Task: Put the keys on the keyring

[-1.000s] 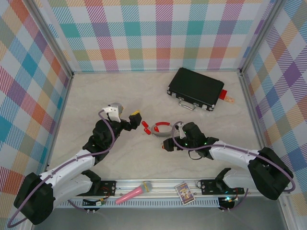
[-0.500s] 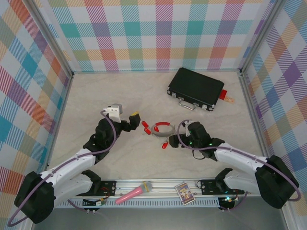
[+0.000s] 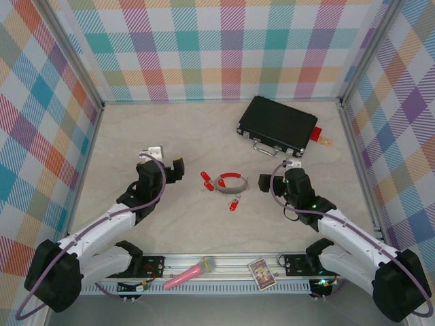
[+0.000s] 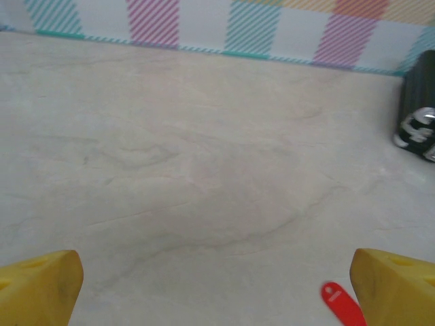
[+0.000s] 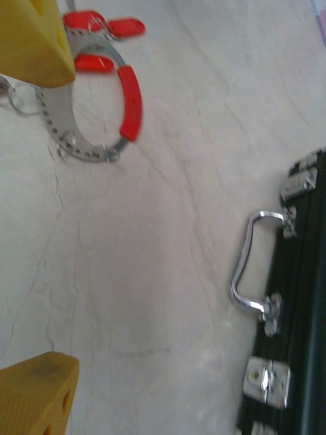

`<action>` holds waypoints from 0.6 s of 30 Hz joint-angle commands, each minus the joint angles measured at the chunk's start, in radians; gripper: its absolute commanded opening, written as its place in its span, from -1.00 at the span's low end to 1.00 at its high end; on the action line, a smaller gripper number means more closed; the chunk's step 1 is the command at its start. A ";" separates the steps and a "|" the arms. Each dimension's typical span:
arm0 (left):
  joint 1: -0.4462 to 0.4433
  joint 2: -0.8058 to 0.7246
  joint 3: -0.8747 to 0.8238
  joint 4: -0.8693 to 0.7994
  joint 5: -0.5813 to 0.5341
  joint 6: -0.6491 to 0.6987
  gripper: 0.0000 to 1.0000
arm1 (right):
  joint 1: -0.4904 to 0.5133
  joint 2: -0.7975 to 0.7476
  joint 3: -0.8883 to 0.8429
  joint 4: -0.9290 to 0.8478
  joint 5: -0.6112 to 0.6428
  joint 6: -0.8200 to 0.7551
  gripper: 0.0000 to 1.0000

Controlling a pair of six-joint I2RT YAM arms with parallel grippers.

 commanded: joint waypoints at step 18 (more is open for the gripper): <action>0.044 0.024 -0.012 0.116 0.143 -0.053 1.00 | -0.060 0.016 -0.037 0.091 -0.190 -0.002 0.88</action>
